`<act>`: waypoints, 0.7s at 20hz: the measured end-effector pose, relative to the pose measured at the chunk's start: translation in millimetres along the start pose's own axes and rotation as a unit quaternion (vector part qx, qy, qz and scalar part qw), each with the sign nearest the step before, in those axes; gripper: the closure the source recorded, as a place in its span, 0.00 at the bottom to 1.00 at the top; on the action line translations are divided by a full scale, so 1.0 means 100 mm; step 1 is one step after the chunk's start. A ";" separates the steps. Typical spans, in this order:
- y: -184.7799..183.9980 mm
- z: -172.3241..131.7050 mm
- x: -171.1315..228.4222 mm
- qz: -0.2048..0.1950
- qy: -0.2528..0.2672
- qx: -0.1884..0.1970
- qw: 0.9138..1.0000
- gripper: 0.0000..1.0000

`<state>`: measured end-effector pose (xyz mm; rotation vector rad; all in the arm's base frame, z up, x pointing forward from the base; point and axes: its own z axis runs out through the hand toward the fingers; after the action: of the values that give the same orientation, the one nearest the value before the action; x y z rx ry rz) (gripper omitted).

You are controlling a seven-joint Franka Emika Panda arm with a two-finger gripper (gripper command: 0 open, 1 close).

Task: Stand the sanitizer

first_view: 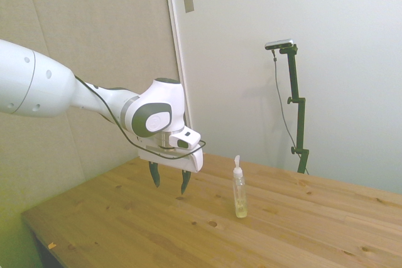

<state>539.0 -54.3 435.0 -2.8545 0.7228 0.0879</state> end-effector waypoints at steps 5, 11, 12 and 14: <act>0.01 0.08 0.01 -0.001 -0.014 -0.017 1.000 0.00; -0.07 0.19 0.01 -0.019 -0.016 -0.040 0.999 0.00; -0.08 0.20 0.02 -0.017 -0.015 -0.044 0.999 0.00; -0.08 0.20 0.04 -0.010 -0.014 -0.045 0.999 0.00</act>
<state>546.0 -44.8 416.0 -2.9387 0.7030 0.1615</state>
